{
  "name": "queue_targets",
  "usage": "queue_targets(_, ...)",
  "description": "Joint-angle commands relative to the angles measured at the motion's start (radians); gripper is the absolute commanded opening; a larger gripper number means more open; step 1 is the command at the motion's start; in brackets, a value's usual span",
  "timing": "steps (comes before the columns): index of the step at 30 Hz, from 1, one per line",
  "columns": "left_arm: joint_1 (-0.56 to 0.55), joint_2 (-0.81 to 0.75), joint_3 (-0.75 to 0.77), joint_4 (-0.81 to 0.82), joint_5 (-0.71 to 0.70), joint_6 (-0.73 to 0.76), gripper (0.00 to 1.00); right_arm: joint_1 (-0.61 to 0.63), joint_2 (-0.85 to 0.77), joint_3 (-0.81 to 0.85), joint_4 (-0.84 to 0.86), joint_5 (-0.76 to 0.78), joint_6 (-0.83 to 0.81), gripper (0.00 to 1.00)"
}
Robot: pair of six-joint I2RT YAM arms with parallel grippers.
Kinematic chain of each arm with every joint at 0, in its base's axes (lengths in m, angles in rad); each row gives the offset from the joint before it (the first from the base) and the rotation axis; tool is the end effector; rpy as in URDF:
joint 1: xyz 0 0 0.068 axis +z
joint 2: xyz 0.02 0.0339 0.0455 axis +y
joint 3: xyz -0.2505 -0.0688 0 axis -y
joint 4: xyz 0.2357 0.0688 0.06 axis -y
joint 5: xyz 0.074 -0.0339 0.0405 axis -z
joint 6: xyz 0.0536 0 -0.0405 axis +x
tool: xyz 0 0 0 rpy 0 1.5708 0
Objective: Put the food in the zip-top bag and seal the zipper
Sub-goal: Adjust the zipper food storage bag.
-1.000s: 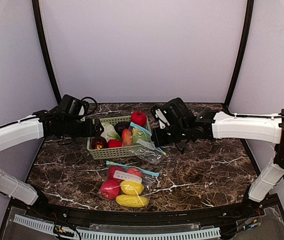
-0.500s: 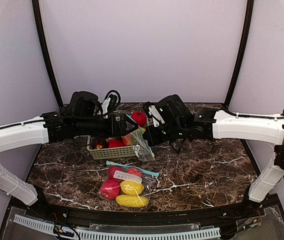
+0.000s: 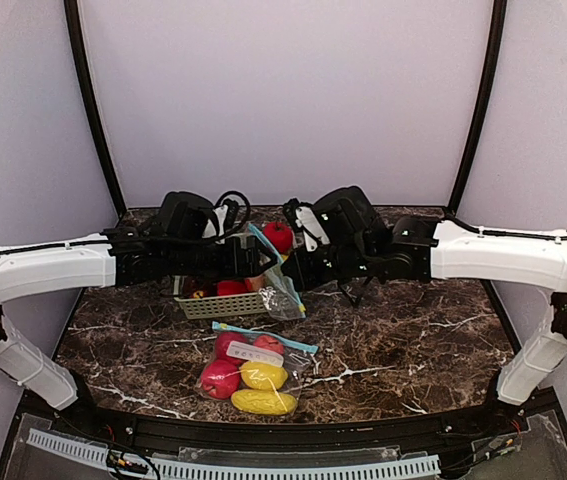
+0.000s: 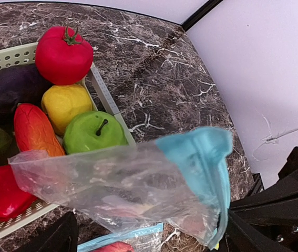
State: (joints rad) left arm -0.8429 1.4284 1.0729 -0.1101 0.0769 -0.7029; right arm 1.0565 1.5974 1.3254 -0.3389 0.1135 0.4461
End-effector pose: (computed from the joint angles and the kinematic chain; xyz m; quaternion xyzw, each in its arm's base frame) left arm 0.2232 -0.2567 0.2785 0.0796 0.8470 -0.3896 0.3526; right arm 0.1893 0.3227 0.2854 -0.2411 0.8525 0.2779 0.3712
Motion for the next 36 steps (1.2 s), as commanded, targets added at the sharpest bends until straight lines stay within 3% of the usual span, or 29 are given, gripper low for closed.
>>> queue_targets(1,-0.002,0.011,-0.004,-0.037,-0.114,0.013,0.91,0.010,-0.030,0.003,0.038,0.024,-0.019,0.00)
queue_targets(8,0.000,-0.006,-0.049,-0.123,-0.250,0.030,0.79,0.013,-0.035,-0.003,-0.007,0.108,-0.027,0.00)
queue_targets(18,0.000,-0.027,-0.062,-0.219,-0.303,0.063,0.78,0.013,-0.024,0.021,-0.073,0.176,-0.027,0.00)
queue_targets(20,-0.001,-0.041,-0.048,-0.202,-0.282,0.114,0.80,0.012,-0.031,0.017,-0.075,0.173,-0.028,0.00)
queue_targets(25,0.000,-0.087,0.041,-0.174,-0.108,0.308,0.98,0.013,-0.043,0.017,-0.075,0.152,-0.045,0.00)
queue_targets(36,-0.001,0.026,0.349,-0.459,-0.112,0.547,0.99,0.017,-0.028,0.033,-0.074,0.120,-0.064,0.00)
